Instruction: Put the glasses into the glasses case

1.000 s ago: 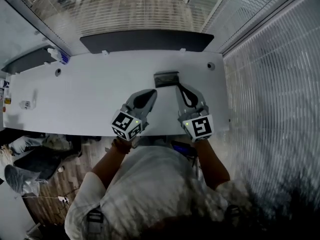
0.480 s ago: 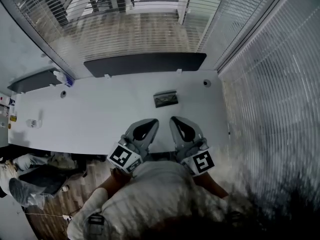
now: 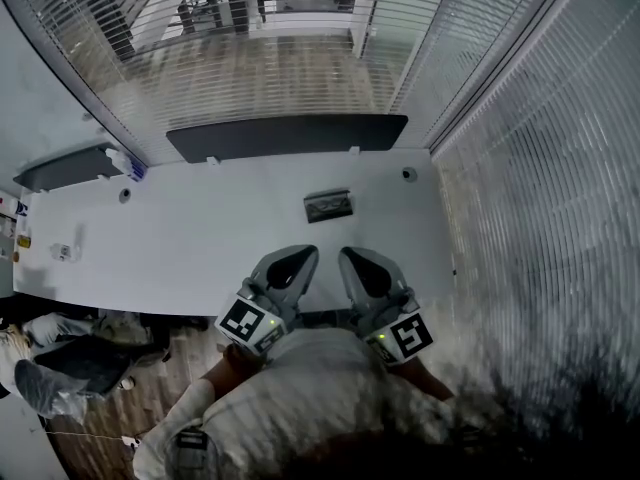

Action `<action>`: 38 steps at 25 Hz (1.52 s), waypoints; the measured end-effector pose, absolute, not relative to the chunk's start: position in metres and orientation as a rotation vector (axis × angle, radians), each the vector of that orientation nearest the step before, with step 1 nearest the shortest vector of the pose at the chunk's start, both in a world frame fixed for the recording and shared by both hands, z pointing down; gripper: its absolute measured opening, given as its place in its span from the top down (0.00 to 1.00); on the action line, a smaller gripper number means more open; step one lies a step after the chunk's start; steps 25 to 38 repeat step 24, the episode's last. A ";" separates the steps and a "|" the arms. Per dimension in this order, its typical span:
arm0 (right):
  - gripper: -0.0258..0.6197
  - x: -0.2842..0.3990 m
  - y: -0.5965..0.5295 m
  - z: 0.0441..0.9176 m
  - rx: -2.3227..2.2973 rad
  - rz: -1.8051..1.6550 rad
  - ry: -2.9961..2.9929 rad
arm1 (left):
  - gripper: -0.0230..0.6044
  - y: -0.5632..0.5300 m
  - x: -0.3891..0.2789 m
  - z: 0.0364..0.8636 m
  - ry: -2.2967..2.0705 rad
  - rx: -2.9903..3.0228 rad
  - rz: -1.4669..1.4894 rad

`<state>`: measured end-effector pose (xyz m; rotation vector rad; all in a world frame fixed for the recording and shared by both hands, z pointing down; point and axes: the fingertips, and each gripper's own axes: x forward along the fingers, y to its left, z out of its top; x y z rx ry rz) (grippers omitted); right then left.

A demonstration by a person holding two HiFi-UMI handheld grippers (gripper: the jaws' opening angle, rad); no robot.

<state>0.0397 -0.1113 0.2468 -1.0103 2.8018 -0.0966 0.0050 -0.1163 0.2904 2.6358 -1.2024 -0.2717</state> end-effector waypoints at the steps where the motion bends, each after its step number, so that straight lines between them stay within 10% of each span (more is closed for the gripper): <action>1: 0.96 0.040 -0.111 0.247 -1.007 -0.087 2.807 | 0.96 -0.116 0.005 0.291 -1.203 2.635 -0.268; 38: 0.96 0.041 -0.114 0.251 -0.988 -0.138 2.820 | 0.96 -0.115 0.007 0.295 -1.220 2.634 -0.242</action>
